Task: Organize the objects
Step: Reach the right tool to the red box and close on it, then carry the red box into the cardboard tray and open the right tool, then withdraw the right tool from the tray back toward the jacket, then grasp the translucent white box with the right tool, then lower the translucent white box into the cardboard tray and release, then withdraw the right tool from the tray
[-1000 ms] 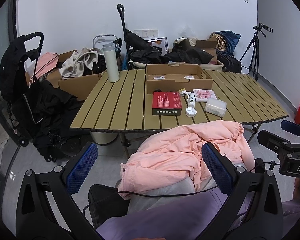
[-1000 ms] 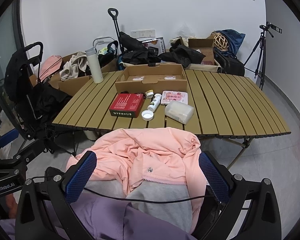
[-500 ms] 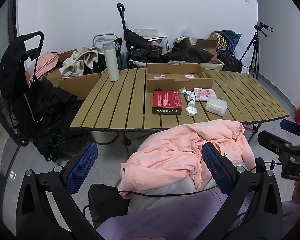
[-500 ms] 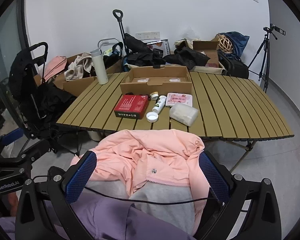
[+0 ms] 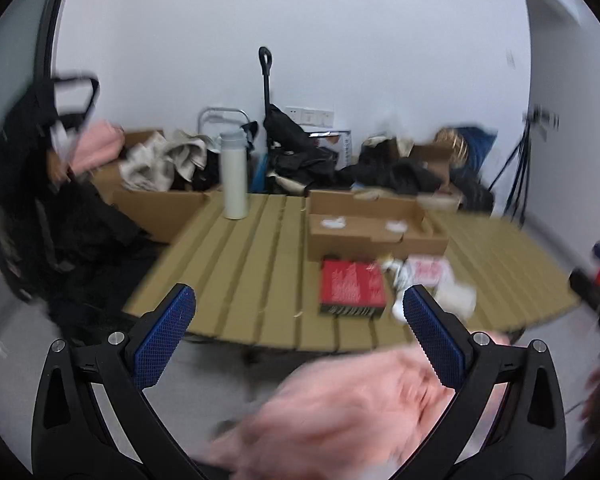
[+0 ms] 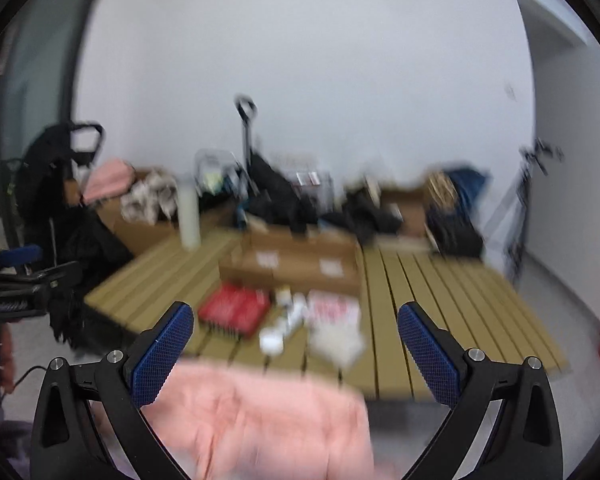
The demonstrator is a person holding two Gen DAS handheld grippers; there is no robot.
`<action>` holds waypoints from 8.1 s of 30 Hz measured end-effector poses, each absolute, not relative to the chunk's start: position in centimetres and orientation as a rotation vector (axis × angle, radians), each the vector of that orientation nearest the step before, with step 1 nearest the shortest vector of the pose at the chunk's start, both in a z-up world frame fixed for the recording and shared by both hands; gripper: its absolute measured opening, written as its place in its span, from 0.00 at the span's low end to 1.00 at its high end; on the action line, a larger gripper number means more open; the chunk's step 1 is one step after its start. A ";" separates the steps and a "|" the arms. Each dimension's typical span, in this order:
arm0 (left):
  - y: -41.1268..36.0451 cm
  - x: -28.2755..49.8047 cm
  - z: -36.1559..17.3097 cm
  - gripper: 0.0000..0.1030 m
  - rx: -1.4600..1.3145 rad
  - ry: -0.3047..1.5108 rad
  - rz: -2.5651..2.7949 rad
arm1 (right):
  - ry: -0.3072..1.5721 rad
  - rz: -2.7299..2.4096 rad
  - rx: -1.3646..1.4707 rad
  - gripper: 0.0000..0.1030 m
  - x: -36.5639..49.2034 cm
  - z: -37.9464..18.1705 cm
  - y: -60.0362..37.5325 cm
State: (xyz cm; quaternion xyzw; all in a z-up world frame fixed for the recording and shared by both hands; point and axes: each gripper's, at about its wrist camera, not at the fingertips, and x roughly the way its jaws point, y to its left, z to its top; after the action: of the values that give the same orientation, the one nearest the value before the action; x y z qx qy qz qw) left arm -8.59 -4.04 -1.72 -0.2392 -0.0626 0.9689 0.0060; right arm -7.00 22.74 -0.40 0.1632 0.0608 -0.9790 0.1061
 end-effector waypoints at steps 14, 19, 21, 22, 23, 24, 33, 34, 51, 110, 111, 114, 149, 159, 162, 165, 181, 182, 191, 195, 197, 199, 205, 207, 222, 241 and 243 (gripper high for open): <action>-2.3 -28.3 -14.1 0.61 -1.200 -0.234 2.702 | -0.154 -2.401 1.250 0.46 -31.7 -14.9 16.6; -1.4 -31.8 -17.5 0.61 -1.304 -0.214 2.590 | -0.210 -2.345 1.367 0.44 -36.0 -18.6 15.0; -2.5 -32.5 -18.1 0.63 -1.332 -0.357 2.528 | -0.316 -2.313 1.345 0.44 -36.5 -19.1 15.6; -2.9 -32.8 -18.4 0.62 -1.344 -0.425 2.491 | -0.354 -2.284 1.366 0.44 -36.9 -19.4 15.8; -3.3 -32.9 -18.7 0.58 -1.349 -0.480 2.470 | -0.380 -2.270 1.362 0.44 -37.0 -19.6 16.0; -3.5 -32.8 -18.9 0.53 -1.336 -0.516 2.458 | -0.392 -2.259 1.358 0.44 -37.1 -19.7 16.1; -1.4 -30.6 -15.6 0.45 -1.258 -0.437 2.490 | -0.351 -2.316 1.258 0.39 -36.2 -17.0 15.9; -1.5 -30.6 -14.8 0.45 -1.239 -0.461 2.485 | -0.355 -2.319 1.238 0.39 -36.0 -15.9 16.2; -2.1 -52.1 -10.2 0.44 -1.260 -0.505 2.549 | -0.367 -2.338 1.214 0.39 -53.5 -8.7 16.3; 2.4 -8.2 -4.4 1.00 -1.108 0.060 2.710 | 0.081 -2.397 1.216 0.83 -10.3 -7.2 21.4; 2.6 -8.5 -4.9 1.00 -1.120 0.061 2.696 | 0.068 -2.398 1.227 0.83 -10.4 -7.6 21.6; 3.3 -10.3 -6.0 1.00 -1.138 0.052 2.652 | 0.037 -2.554 1.229 0.83 -11.0 -8.4 23.0; 17.1 -29.9 -12.3 0.32 -1.263 -0.094 2.207 | -0.515 -2.550 1.229 0.27 -25.7 -14.1 32.6; 10.1 -30.1 -3.2 0.32 -1.001 -0.207 2.359 | -0.394 -2.538 1.007 0.27 -26.1 -4.3 27.9; 7.5 -33.7 -1.0 0.32 -0.947 -0.225 2.397 | -0.384 -2.529 0.951 0.27 -30.5 -1.6 25.7; 5.0 -37.5 -0.2 0.32 -0.966 -0.253 2.426 | -0.377 -2.521 0.935 0.25 -35.2 -0.2 23.4; -2.9 -49.0 -14.6 0.29 -1.503 -0.320 2.485 | -0.248 -2.315 1.324 0.24 -50.4 -14.6 11.3; -3.0 -48.7 -14.8 0.28 -1.492 -0.307 2.496 | -0.241 -2.311 1.327 0.24 -50.1 -15.2 11.1; -2.6 -45.1 -8.0 0.62 -1.338 -0.166 2.626 | -0.132 -2.394 1.310 0.30 -47.7 -11.5 13.6; -2.7 -41.7 -3.5 0.71 -1.267 -0.142 2.632 | -0.073 -2.479 1.217 0.74 -45.0 -6.2 15.9; -2.5 -39.6 -1.7 0.80 -1.248 -0.097 2.650 | -0.046 -2.517 1.187 0.77 -43.2 -3.5 17.2; -2.2 -37.2 0.2 0.82 -1.219 -0.049 2.671 | -0.045 -2.554 1.148 0.77 -40.9 -0.9 18.7; -2.2 -29.5 3.7 0.89 -1.124 0.014 2.735 | -0.011 -2.594 1.040 0.78 -32.6 3.7 21.5; -2.5 -26.0 3.8 0.89 -1.139 0.008 2.772 | 0.026 -2.597 1.026 0.78 -29.6 3.9 22.0; 2.4 -9.5 -1.2 1.00 -0.958 0.126 2.736 | 0.044 -2.543 1.175 0.78 -12.1 -5.5 21.4; 6.3 -19.5 -10.8 1.00 -1.272 0.026 2.517 | -0.123 -2.512 1.320 0.78 -16.2 -12.1 24.7; 7.7 -21.9 -12.2 0.98 -1.302 0.035 2.491 | -0.116 -2.515 1.321 0.78 -16.8 -12.5 24.9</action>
State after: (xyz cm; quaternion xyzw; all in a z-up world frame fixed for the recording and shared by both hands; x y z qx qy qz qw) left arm -21.88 7.65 -12.21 -0.4568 0.0122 0.8741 0.1648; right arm -16.84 24.94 -12.49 0.4594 -0.0402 -0.8748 0.1488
